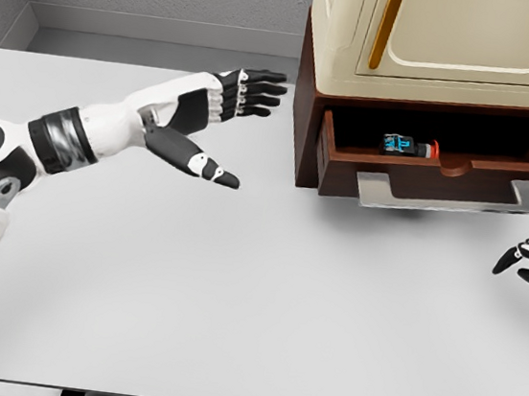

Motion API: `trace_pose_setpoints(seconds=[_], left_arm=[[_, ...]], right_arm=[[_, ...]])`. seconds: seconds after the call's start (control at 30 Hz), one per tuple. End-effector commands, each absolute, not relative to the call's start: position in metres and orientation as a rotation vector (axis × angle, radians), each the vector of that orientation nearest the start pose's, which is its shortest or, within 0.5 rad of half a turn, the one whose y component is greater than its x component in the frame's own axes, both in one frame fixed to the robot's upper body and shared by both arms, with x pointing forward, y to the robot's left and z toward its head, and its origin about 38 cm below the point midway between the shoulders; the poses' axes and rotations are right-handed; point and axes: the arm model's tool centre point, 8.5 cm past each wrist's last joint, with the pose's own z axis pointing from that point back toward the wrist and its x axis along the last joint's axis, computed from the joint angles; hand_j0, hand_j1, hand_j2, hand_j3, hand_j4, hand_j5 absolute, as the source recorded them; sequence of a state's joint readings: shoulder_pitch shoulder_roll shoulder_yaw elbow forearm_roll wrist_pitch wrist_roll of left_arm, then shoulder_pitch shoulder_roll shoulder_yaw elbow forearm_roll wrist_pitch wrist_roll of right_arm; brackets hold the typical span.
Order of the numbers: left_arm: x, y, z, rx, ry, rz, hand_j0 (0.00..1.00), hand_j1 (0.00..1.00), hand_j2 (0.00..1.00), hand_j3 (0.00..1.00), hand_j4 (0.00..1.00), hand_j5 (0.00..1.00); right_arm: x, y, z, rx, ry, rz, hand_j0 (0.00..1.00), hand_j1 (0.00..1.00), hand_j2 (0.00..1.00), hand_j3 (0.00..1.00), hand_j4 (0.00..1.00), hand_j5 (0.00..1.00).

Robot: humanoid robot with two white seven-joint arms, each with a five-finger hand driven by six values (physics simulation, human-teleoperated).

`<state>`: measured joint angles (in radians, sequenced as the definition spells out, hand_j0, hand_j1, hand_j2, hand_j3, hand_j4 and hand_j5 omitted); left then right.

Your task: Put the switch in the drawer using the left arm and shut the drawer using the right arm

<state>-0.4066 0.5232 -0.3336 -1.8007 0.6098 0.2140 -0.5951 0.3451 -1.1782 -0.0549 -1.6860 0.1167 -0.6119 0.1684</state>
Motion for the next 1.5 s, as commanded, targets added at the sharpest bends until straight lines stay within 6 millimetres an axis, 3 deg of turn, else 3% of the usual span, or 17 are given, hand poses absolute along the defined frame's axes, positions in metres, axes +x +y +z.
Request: trace_pose_setpoints(seconds=[0.0,0.1,0.17,0.23,0.27,0.33,0.57,0.73,1.03,1.47], left_arm=[[0.393,0.251,0.285,-0.561,-1.822,-0.982,1.0,1.0,1.0,1.0,1.0,1.0],[0.36,0.31,0.254,-0.258,-1.99,-1.012,1.0,1.0,1.0,1.0,1.0,1.0],[0.331,0.341,0.202,-0.085,-1.958,-1.097,1.0,1.0,1.0,1.0,1.0,1.0],[0.328,0.377,0.164,-0.014,-1.913,-0.993,1.0,1.0,1.0,1.0,1.0,1.0],[0.328,0.405,0.158,0.056,-1.893,-0.915,1.0,1.0,1.0,1.0,1.0,1.0],[0.327,0.422,0.147,0.083,-1.853,-0.868,1.0,1.0,1.0,1.0,1.0,1.0],[0.325,0.423,0.139,0.095,-1.818,-0.887,1.0,1.0,1.0,1.0,1.0,1.0],[0.326,0.422,0.14,0.094,-1.823,-0.889,1.0,1.0,1.0,1.0,1.0,1.0],[0.326,0.421,0.141,0.096,-1.822,-0.896,1.0,1.0,1.0,1.0,1.0,1.0],[0.326,0.421,0.141,0.095,-1.822,-0.895,1.0,1.0,1.0,1.0,1.0,1.0]], right_arm=[[0.293,-0.436,0.207,-0.382,-1.486,1.61,0.5,0.5,0.5,0.5,0.5,0.5],[0.294,-0.436,0.21,-0.379,-1.501,1.593,0.5,0.5,0.5,0.5,0.5,0.5],[0.295,-0.437,0.214,-0.377,-1.506,1.588,0.5,0.5,0.5,0.5,0.5,0.5],[0.296,-0.436,0.215,-0.372,-1.516,1.577,0.5,0.5,0.5,0.5,0.5,0.5],[0.297,-0.436,0.217,-0.377,-1.521,1.578,0.5,0.5,0.5,0.5,0.5,0.5],[0.297,-0.435,0.218,-0.375,-1.524,1.579,0.5,0.5,0.5,0.5,0.5,0.5],[0.3,-0.429,0.224,-0.381,-1.553,1.588,0.5,0.5,0.5,0.5,0.5,0.5],[0.301,-0.409,0.229,-0.346,-1.611,1.611,0.5,0.5,0.5,0.5,0.5,0.5],[0.314,-0.39,0.231,-0.319,-1.677,1.613,0.5,0.5,0.5,0.5,0.5,0.5],[0.316,-0.394,0.227,-0.324,-1.655,1.616,0.51,0.51,0.51,0.51,0.51,0.51]])
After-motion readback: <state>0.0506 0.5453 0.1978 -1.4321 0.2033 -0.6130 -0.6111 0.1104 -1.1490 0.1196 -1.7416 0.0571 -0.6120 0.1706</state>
